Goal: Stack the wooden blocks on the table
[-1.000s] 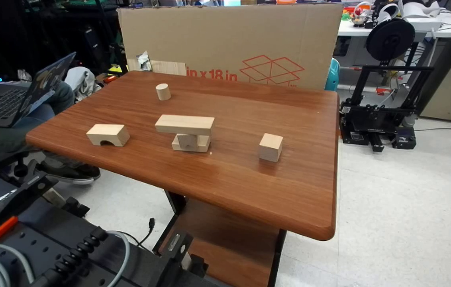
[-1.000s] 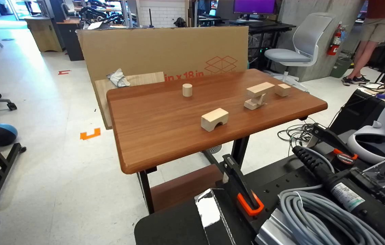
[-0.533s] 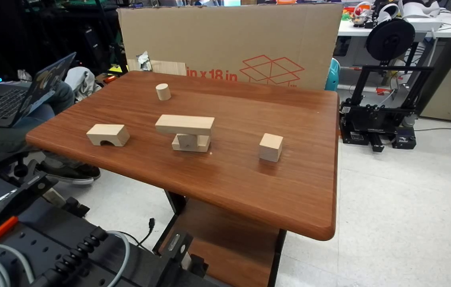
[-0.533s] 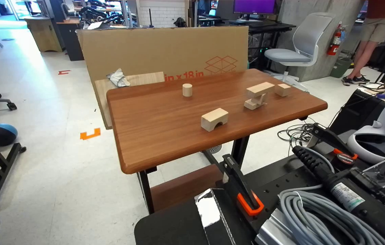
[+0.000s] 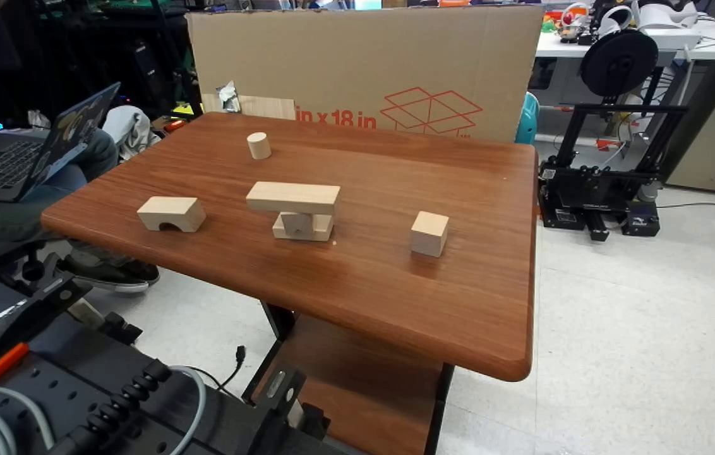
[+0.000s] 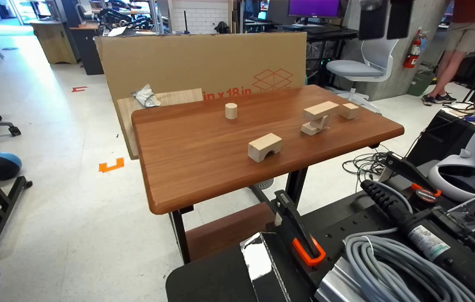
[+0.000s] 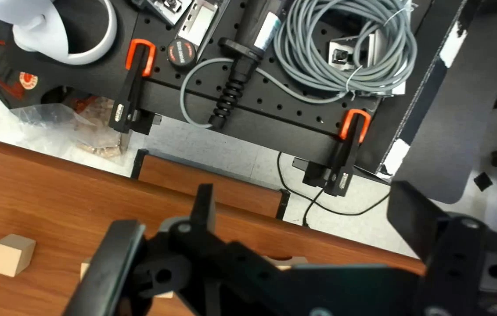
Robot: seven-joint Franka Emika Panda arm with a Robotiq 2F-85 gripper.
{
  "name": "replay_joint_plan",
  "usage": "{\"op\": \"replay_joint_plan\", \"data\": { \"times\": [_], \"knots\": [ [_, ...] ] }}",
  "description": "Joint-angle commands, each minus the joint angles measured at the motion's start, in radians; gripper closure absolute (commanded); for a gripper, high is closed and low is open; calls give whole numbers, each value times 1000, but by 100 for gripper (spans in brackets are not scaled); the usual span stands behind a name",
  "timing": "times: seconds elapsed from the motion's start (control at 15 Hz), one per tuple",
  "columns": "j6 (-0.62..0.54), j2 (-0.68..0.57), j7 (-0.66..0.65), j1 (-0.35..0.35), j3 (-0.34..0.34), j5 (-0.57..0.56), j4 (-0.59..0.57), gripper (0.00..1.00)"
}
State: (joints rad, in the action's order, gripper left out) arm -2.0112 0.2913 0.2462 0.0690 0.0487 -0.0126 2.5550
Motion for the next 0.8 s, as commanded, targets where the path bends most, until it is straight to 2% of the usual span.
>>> {"op": "replay_joint_plan", "data": {
  "times": [0.0,0.4,0.73],
  "knots": [
    [-100,-112,-21,16,17,-31,-17,0],
    [-292,-262,-21,26,26,2,-59,0],
    [-365,-382,-59,24,33,-14,-137,0]
  ]
}}
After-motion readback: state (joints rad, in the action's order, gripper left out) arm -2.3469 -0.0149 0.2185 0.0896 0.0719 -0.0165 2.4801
